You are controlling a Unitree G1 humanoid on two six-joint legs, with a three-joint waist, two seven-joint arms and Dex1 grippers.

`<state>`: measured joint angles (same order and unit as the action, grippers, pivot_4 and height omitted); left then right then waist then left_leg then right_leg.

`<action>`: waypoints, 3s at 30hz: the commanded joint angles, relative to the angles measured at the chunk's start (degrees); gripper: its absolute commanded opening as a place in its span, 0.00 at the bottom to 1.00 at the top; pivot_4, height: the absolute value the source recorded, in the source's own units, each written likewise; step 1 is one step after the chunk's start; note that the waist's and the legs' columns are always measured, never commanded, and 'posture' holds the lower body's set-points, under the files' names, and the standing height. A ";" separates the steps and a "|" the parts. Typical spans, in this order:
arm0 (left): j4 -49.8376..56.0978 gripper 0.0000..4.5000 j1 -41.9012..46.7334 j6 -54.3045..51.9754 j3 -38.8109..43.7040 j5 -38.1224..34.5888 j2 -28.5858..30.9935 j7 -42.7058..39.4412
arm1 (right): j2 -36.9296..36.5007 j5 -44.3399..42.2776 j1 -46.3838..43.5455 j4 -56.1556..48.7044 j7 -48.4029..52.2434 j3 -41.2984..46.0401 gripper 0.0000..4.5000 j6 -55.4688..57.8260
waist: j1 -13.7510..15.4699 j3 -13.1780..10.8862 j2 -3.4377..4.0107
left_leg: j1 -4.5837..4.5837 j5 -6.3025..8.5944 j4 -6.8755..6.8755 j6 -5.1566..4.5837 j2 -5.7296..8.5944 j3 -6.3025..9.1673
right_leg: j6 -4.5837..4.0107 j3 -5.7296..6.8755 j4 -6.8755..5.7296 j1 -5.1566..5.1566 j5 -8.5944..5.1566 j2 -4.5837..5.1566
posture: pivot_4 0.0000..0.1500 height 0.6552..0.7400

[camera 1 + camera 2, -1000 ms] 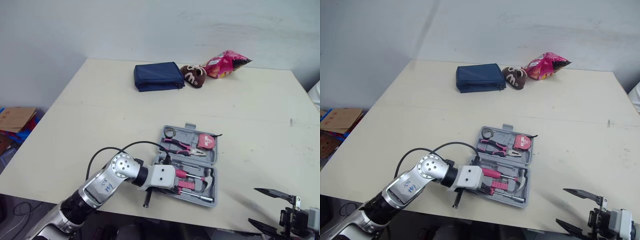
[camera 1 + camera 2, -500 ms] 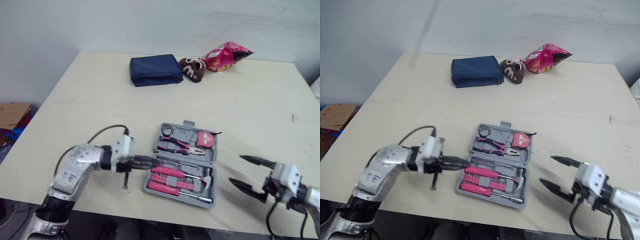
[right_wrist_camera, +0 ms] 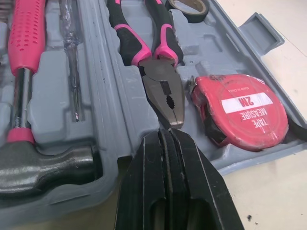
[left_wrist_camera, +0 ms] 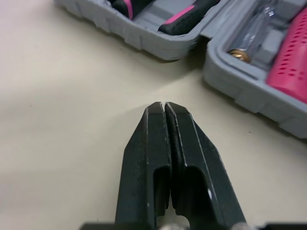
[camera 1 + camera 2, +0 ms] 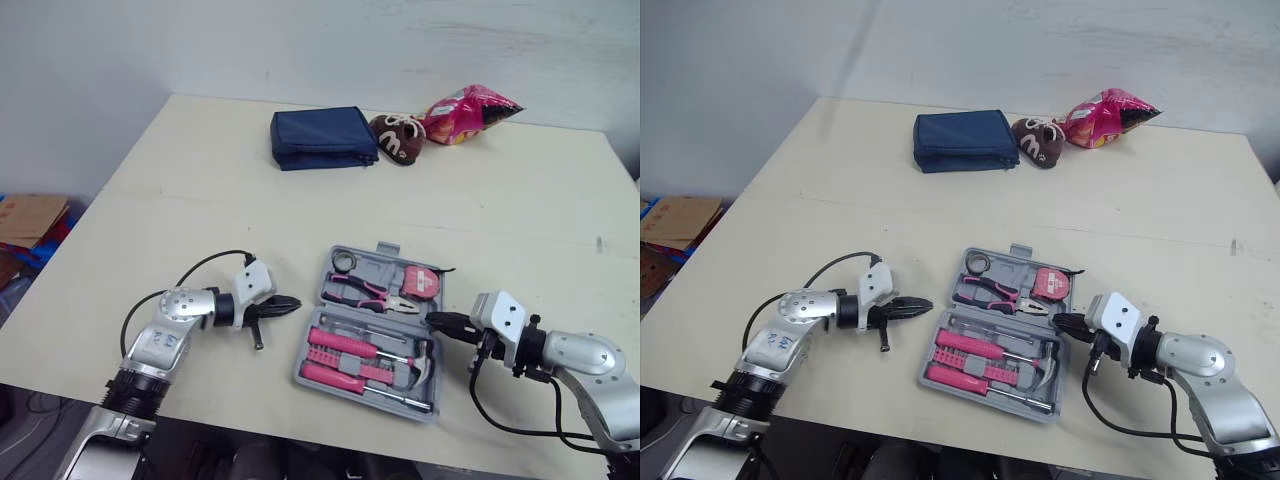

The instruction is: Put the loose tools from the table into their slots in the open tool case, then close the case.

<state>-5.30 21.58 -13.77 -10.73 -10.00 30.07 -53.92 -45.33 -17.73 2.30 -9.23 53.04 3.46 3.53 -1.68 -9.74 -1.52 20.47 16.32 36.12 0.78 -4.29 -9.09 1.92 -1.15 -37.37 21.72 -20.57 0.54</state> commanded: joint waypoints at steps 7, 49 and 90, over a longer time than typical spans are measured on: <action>4.67 0.00 -0.16 -2.45 -0.52 -0.24 -1.44 0.88 | -2.41 -2.75 4.39 2.60 5.53 9.08 0.02 -4.16 | -0.07 -0.03 -0.04 | -0.04 -0.01 0.00 0.00 0.00 -0.04 | 0.01 -0.03 -0.04 -0.01 0.00 -0.02 | 1.00 1.00; 13.13 0.99 4.49 -33.21 10.98 -8.47 3.28 8.99 | -7.12 -10.66 -7.10 -7.22 -8.39 14.25 0.99 49.30 | -1.35 -0.27 -0.41 | 0.49 -0.24 -0.03 0.05 0.00 -0.01 | -0.07 -0.02 -0.16 0.57 0.24 0.08 | 1.00 1.00; 12.05 0.01 20.49 -60.70 1.81 -10.42 -10.72 28.28 | 15.39 -22.57 -33.84 -9.94 -42.56 11.03 0.00 83.41 | -1.34 -0.31 -0.50 | 1.37 -0.86 0.17 0.15 0.16 -0.36 | 0.22 -0.58 -0.62 1.74 0.43 0.00 | 1.00 1.00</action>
<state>6.25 42.63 -76.23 -8.58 -19.99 20.46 -25.63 -30.73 -40.00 -31.73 -15.50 9.80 13.87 90.06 -3.02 -10.05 -2.03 21.85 15.39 36.26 0.88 -4.10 -9.47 2.19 -1.76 -37.97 23.46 -20.05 0.56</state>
